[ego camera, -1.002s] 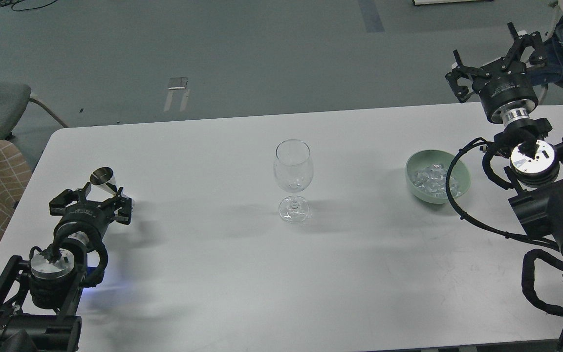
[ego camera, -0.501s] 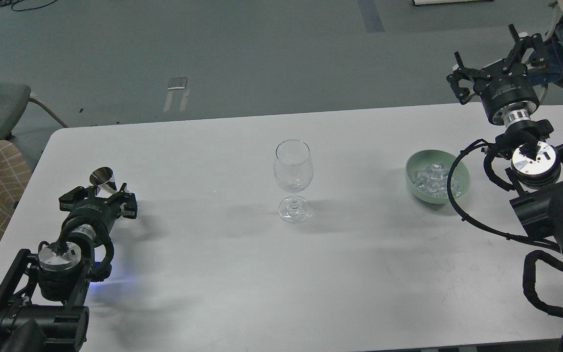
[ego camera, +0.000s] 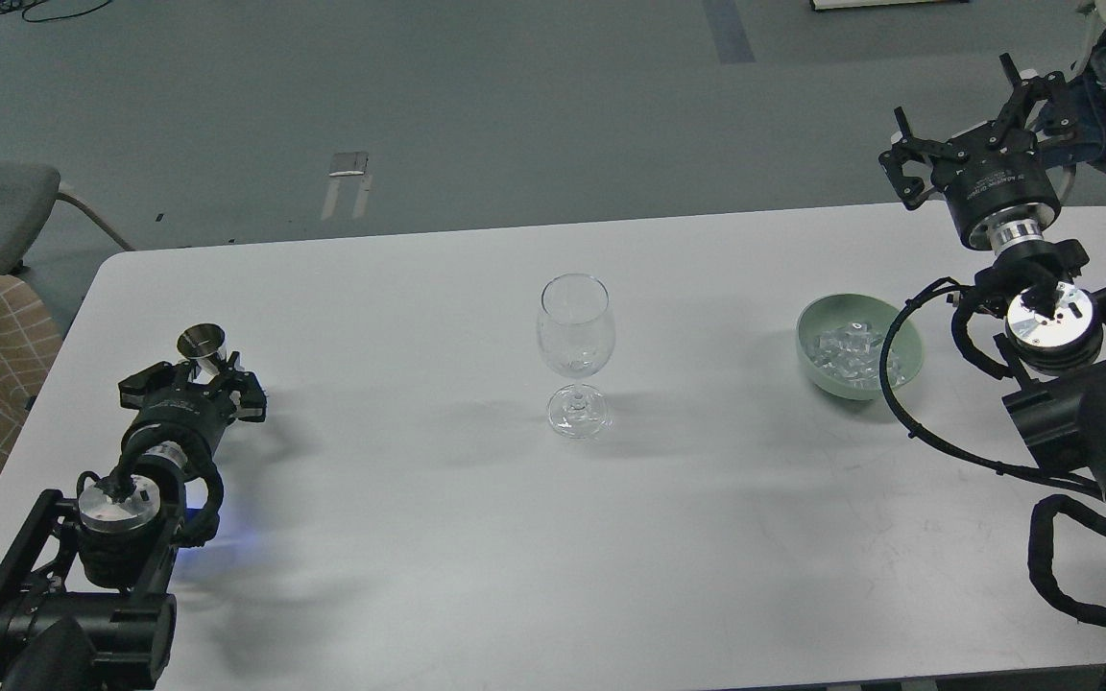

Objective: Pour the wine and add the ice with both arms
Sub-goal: 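Close the left gripper around the metal jigger, then lift the jigger with the left gripper and carry it toward the wine glass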

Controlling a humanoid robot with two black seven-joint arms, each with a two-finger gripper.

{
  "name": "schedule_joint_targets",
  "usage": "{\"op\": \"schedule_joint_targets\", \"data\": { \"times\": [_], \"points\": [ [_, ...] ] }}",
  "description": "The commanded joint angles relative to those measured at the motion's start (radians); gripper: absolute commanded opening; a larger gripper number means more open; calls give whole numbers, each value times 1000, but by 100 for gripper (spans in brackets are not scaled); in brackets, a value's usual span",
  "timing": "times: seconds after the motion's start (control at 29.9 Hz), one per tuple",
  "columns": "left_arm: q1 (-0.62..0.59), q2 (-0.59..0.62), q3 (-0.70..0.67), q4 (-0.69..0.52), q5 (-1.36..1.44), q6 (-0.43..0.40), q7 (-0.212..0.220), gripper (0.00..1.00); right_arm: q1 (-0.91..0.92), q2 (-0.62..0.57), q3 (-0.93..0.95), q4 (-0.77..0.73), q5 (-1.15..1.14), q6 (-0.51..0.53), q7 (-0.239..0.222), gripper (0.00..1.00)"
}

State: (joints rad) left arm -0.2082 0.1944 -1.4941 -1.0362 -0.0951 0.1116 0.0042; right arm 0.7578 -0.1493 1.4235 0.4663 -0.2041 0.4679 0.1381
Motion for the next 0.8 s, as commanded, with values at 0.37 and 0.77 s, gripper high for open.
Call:
{"op": "schedule_joint_targets", "data": {
  "times": [0.37, 0.77],
  "points": [
    [-3, 2, -6, -1, -11, -90, -1, 26, -3, -7, 0, 0, 0, 0, 0, 100],
    [4, 16, -12, -145, -14, -86, 19, 23, -3, -16, 0, 6, 0, 2, 0, 100]
  ]
}}
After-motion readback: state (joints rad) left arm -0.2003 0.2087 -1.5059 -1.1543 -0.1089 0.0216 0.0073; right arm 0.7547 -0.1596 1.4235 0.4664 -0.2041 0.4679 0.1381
